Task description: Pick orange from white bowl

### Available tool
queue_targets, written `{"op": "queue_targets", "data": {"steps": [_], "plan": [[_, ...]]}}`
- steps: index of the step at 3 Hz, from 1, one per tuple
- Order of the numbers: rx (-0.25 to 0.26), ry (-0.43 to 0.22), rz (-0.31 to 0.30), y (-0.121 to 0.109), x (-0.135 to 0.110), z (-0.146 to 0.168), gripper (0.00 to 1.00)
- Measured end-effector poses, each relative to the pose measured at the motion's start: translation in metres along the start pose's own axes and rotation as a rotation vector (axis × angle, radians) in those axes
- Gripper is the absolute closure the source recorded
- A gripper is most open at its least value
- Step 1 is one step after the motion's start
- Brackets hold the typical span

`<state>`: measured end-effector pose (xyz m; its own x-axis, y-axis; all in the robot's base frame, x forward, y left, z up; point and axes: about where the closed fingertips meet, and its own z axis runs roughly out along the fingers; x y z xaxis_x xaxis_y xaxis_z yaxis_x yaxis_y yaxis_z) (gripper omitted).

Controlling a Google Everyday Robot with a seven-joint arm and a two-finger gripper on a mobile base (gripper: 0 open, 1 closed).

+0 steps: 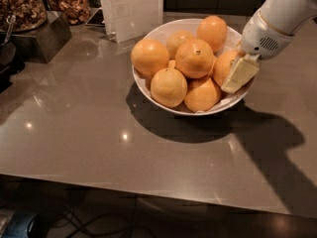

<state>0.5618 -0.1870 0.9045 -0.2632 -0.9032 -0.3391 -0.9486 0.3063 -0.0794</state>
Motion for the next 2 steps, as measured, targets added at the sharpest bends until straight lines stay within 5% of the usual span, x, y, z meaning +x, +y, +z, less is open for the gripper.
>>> {"op": "queue_targets", "data": {"steps": [2], "plan": [[0.129,-0.157,-0.033,0.028,-0.005,-0.066,1.00]]}}
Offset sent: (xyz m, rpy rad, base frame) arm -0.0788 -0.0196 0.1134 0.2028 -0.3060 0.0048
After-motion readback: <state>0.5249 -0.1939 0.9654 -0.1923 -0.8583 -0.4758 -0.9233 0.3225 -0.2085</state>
